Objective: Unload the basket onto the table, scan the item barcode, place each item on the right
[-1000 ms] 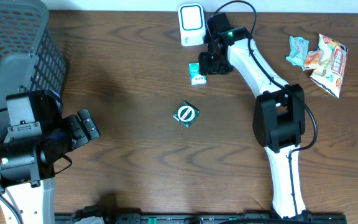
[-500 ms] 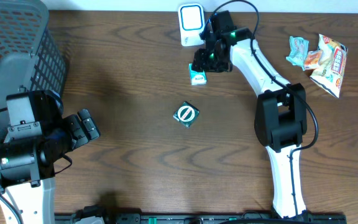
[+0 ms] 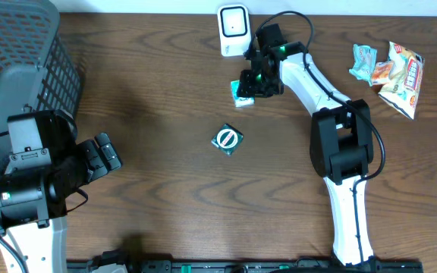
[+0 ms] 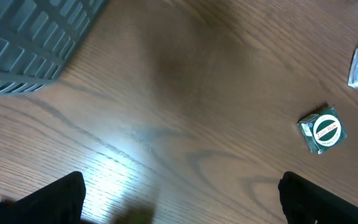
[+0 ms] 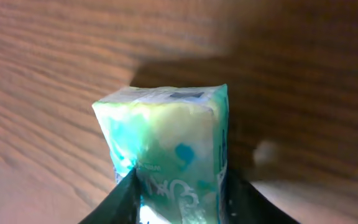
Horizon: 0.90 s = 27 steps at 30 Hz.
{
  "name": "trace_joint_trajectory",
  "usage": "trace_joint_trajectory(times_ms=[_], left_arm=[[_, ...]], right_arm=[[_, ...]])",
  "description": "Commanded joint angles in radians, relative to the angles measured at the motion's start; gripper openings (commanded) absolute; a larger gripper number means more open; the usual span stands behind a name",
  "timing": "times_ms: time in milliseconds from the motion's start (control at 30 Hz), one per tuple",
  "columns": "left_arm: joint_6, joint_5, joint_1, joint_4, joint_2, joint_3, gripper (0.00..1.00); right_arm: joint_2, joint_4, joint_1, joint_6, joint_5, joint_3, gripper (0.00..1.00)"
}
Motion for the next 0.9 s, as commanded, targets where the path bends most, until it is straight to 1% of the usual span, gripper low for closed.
trace_joint_trajectory(times_ms=[0, 33, 67, 200, 300, 400, 467, 500, 533, 633, 733, 800, 867], left_arm=[[-0.009, -0.016, 0.005, 0.0, 0.0, -0.002, 0.98], [-0.01, -0.016, 0.005, 0.0, 0.0, -0.002, 0.97], [-0.01, -0.016, 0.005, 0.0, 0.0, -0.002, 0.98], [-0.01, -0.016, 0.005, 0.0, 0.0, -0.002, 0.98], [-0.01, -0.016, 0.005, 0.0, 0.0, -0.002, 0.98], [-0.01, -0.016, 0.005, 0.0, 0.0, -0.002, 0.98], [-0.009, -0.016, 0.005, 0.0, 0.0, -0.002, 0.98], [-0.01, -0.016, 0.005, 0.0, 0.0, -0.002, 0.98], [-0.009, -0.016, 0.005, 0.0, 0.0, -0.002, 0.98], [-0.009, -0.016, 0.005, 0.0, 0.0, -0.002, 0.98], [-0.01, -0.016, 0.005, 0.0, 0.0, -0.002, 0.98], [-0.01, -0.016, 0.005, 0.0, 0.0, -0.002, 0.97], [-0.01, -0.016, 0.005, 0.0, 0.0, -0.002, 0.98]], right_arm=[[0.018, -0.058, -0.01, -0.039, 0.063, -0.019, 0.3], [0.018, -0.078, -0.014, -0.053, 0.06, -0.018, 0.25], [0.017, -0.103, -0.019, -0.073, 0.042, -0.018, 0.24], [0.017, -0.202, -0.042, -0.226, -0.098, -0.018, 0.23], [0.017, -0.293, -0.068, -0.337, -0.22, -0.018, 0.18], [0.017, -0.386, -0.095, -0.455, -0.327, -0.018, 0.18], [0.017, -0.439, -0.113, -0.511, -0.342, -0.018, 0.21], [0.017, -0.466, -0.127, -0.536, -0.323, -0.018, 0.25], [0.017, -0.478, -0.138, -0.534, -0.29, -0.018, 0.26], [0.017, -0.512, -0.171, -0.497, -0.199, -0.018, 0.35], [0.017, -0.551, -0.199, -0.466, -0.182, -0.007, 0.43], [0.016, -0.591, -0.216, -0.443, -0.186, 0.011, 0.46], [0.015, -0.637, -0.225, -0.441, -0.189, 0.034, 0.46]])
